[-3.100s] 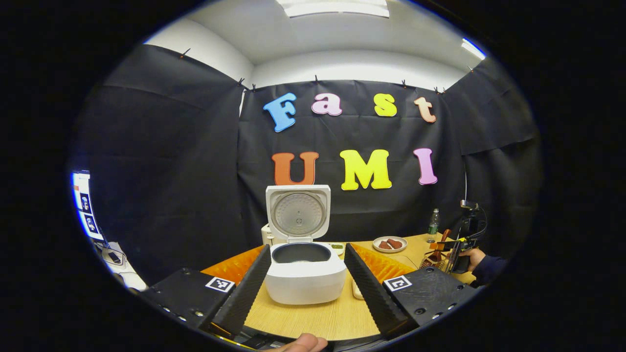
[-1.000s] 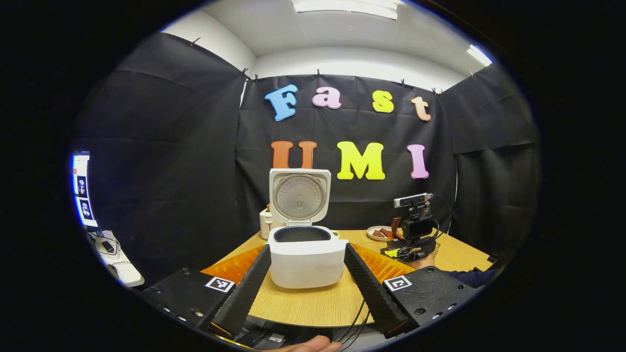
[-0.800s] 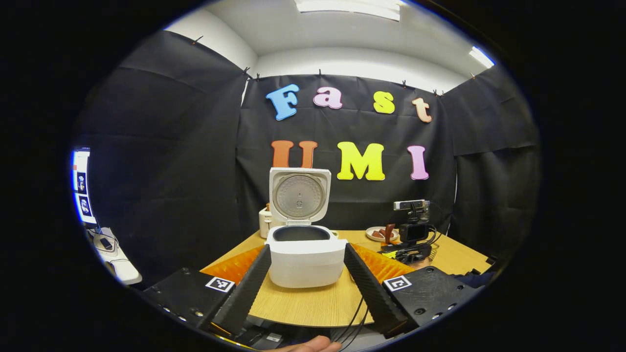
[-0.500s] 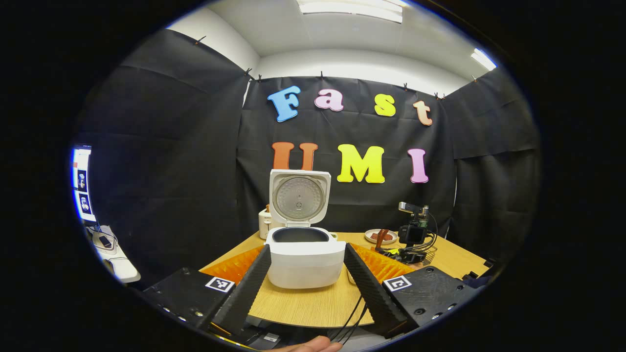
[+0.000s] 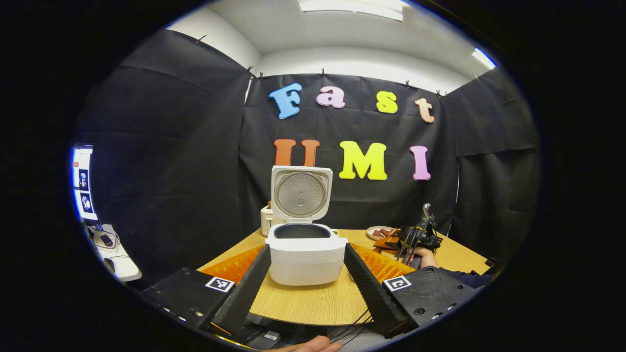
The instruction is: Close the left gripper, press the button to open the rice cooker; take a wooden spoon from the chopstick holder with the right hand, scoop a spoonful of rice and pour it into the rice cooker, then put the wooden spoon back into the chopstick holder.
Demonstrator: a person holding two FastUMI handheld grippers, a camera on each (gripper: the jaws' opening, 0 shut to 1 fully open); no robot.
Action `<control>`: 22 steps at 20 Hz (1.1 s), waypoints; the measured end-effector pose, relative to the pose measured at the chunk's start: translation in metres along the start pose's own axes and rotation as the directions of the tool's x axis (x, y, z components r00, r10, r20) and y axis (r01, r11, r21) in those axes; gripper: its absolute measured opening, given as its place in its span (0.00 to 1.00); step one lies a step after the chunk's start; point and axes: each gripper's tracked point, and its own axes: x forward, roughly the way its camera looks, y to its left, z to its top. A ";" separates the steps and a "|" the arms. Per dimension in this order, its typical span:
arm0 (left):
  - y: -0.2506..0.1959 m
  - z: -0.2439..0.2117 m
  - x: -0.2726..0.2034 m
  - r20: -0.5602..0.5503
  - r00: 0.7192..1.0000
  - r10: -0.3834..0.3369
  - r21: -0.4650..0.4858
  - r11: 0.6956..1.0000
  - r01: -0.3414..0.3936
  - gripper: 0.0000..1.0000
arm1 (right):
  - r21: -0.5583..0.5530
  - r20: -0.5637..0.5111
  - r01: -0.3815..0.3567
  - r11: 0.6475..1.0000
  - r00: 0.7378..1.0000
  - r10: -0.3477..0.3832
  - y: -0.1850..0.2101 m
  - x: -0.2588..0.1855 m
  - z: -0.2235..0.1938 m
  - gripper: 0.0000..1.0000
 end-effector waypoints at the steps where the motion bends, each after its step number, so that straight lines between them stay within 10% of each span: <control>1: 0.000 0.000 0.001 0.001 1.000 0.001 0.005 1.000 -0.001 0.95 | 0.044 0.010 -0.014 0.999 1.000 0.014 -0.002 -0.002 0.006 0.14; 6: -0.003 -0.002 0.003 -0.004 1.000 0.003 0.016 1.000 -0.003 0.95 | 0.267 0.080 -0.103 0.958 0.993 0.085 -0.009 -0.021 0.034 0.13; 11: -0.008 -0.007 0.008 -0.019 1.000 -0.002 0.029 1.000 0.003 0.95 | 0.521 0.149 -0.277 0.807 0.961 0.233 0.012 -0.037 0.068 0.12; 22: 0.008 0.010 -0.002 0.035 0.999 0.020 0.030 0.999 -0.021 0.95 | 0.453 0.168 -0.317 0.834 0.948 0.269 0.072 -0.055 0.098 0.12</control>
